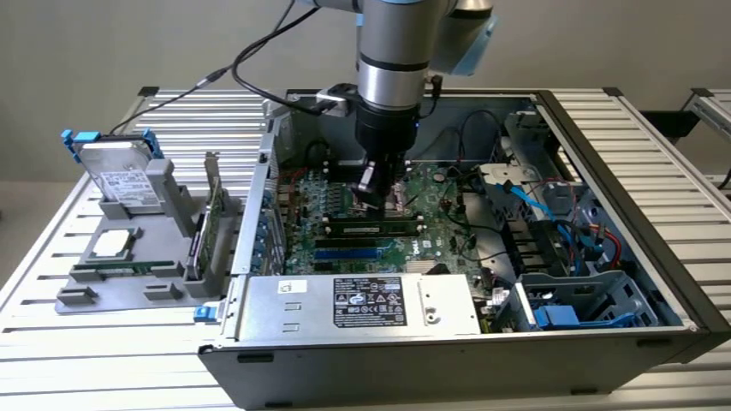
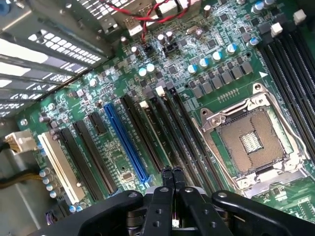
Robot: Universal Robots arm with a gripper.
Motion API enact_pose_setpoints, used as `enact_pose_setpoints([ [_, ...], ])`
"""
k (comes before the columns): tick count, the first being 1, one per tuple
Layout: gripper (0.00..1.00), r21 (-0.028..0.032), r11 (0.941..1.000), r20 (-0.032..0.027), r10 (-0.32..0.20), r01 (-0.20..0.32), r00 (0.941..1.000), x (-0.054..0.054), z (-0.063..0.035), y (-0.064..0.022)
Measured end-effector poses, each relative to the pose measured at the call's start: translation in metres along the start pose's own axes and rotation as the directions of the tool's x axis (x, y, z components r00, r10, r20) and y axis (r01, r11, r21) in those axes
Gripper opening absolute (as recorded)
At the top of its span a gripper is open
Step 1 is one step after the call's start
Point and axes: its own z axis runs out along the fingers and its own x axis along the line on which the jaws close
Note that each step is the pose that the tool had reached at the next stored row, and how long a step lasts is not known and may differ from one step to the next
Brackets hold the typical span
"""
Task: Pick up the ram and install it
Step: 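Press down the ram until it locks into place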
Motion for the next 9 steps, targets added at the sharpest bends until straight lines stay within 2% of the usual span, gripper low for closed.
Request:
enact_pose_setpoints([
  [5, 0.1, -0.0108, 0.9969, -0.0016, 0.078, -0.078, 0.997, 0.0, 0.0, 0.0],
  [9, 0.1, -0.0195, 0.9899, -0.0035, 0.14, -0.14, 0.9901, 0.0, 0.0, 0.0],
])
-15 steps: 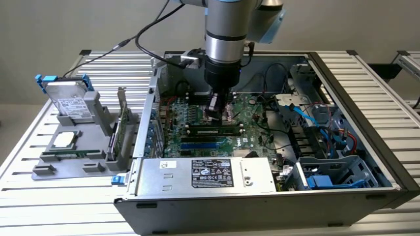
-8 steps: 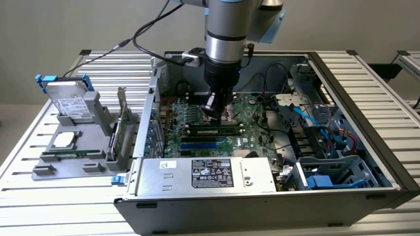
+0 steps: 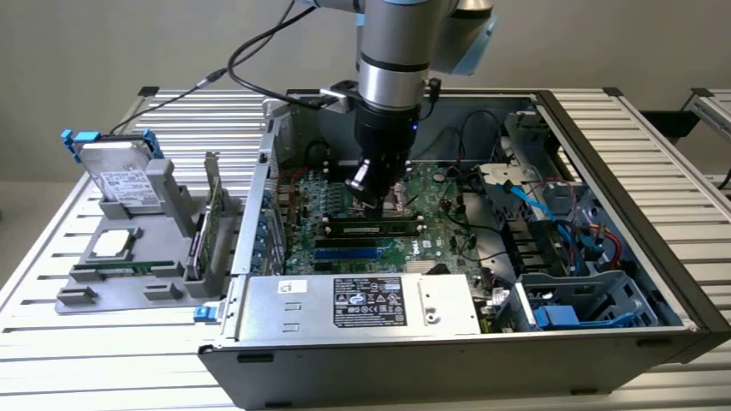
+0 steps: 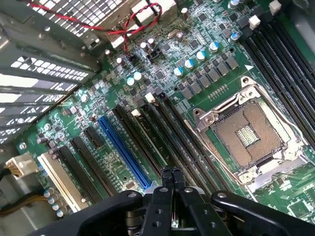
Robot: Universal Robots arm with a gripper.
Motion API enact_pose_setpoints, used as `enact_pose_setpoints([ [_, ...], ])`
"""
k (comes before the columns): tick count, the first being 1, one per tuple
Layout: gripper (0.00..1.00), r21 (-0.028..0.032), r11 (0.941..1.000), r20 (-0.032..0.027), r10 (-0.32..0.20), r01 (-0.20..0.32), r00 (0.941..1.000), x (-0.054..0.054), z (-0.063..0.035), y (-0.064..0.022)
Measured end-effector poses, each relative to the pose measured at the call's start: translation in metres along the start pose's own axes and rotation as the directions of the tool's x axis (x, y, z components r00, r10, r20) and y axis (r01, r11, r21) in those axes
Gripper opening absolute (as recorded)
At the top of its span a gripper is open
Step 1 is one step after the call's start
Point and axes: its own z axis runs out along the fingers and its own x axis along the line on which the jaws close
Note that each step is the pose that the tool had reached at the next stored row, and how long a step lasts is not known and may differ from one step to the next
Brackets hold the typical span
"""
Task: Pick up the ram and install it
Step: 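Press down the ram until it locks into place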
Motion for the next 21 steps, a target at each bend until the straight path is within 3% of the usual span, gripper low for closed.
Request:
enact_pose_setpoints([
  [5, 0.1, -0.011, 0.9968, -0.0016, 0.079, -0.079, 0.9969, 0.0, 0.0, 0.0],
  [9, 0.1, -0.0199, 0.9896, -0.0035, 0.142, -0.142, 0.9898, 0.0, 0.0, 0.0],
  [14, 0.1, -0.0296, 0.9764, -0.0063, 0.214, -0.214, 0.9769, 0.0, 0.0, 0.0],
  [21, 0.1, -0.0403, 0.9511, -0.0087, 0.306, -0.306, 0.9519, 0.0, 0.0, 0.0],
])
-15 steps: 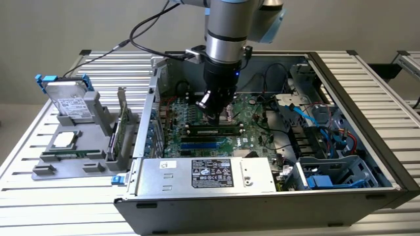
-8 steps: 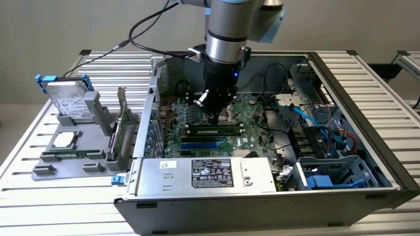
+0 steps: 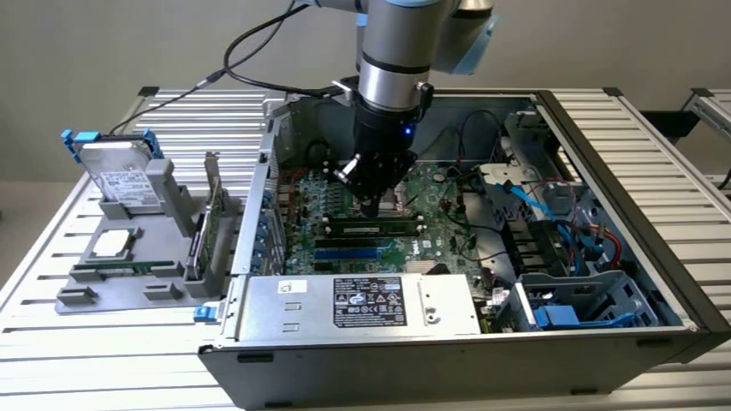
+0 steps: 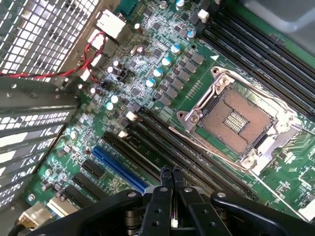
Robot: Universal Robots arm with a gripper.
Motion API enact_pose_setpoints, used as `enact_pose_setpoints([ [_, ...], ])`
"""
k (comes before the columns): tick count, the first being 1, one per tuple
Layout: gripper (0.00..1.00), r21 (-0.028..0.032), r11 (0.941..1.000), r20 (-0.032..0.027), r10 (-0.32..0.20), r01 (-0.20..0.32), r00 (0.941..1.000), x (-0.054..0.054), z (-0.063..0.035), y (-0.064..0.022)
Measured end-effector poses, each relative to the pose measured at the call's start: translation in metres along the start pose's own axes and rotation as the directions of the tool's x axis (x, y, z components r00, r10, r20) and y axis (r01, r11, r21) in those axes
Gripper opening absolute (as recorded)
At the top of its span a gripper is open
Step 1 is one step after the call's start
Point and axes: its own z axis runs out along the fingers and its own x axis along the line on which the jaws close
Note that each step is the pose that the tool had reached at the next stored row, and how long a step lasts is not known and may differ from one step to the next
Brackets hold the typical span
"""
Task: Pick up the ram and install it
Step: 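Press down the ram until it locks into place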
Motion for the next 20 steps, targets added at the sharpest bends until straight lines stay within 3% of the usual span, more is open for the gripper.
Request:
enact_pose_setpoints([
  [5, 0.1, -0.0035, 0.9981, 0.0069, 0.062, -0.062, 0.9981, -0.0001, 0.0001, 0.0],
  [10, 0.1, -0.0062, 0.9923, 0.015, 0.124, -0.124, 0.9922, 0.0, 0.0, 0.0],
  [15, 0.1, -0.0093, 0.9829, 0.0235, 0.184, -0.184, 0.9826, 0.0, 0.0, 0.0],
  [20, 0.1, -0.013, 0.9696, 0.0313, 0.245, -0.244, 0.9691, 0.0, 0.0, 0.0],
])
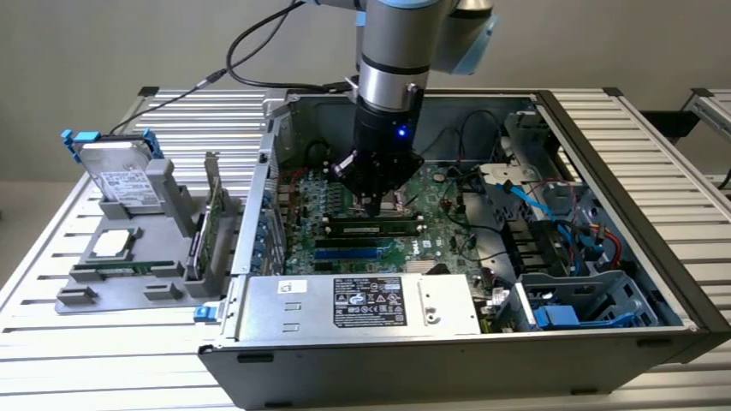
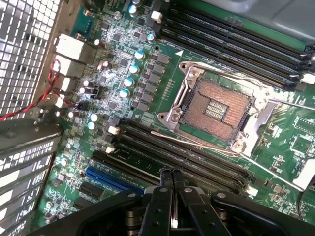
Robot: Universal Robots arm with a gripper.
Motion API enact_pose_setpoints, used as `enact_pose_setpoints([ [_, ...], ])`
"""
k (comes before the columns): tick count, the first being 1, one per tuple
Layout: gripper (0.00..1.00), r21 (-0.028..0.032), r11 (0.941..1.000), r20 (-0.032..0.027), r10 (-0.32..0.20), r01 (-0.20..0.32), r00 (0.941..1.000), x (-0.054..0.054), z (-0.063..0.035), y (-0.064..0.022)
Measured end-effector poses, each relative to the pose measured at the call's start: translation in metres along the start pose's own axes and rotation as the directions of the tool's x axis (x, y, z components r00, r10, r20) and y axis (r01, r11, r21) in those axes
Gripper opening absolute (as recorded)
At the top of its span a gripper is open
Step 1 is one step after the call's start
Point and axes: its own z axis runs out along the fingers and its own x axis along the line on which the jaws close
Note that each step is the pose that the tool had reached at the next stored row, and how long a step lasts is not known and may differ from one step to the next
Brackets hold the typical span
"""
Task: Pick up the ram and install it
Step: 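Press down the ram until it locks into place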
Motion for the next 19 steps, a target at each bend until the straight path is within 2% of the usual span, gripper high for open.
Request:
enact_pose_setpoints([
  [5, 0.1, -0.0028, 0.998, 0.007, 0.063, -0.063, 0.998, 0.0, 0.0, 0.0],
  [10, 0.1, -0.0069, 0.992, 0.0116, 0.126, -0.126, 0.992, 0.0, 0.0, 0.0],
  [13, 0.1, -0.0097, 0.9861, 0.0136, 0.166, -0.166, 0.9861, 0.0, 0.0, 0.0],
  [17, 0.1, -0.0139, 0.9759, 0.0124, 0.218, -0.218, 0.9759, 0.0, -0.0001, 0.0],
  [18, 0.1, -0.0149, 0.9732, 0.0121, 0.23, -0.23, 0.9732, 0.0, -0.0001, 0.0],
  [19, 0.1, -0.017, 0.9675, 0.0121, 0.253, -0.252, 0.9675, 0.0, 0.0, 0.0],
])
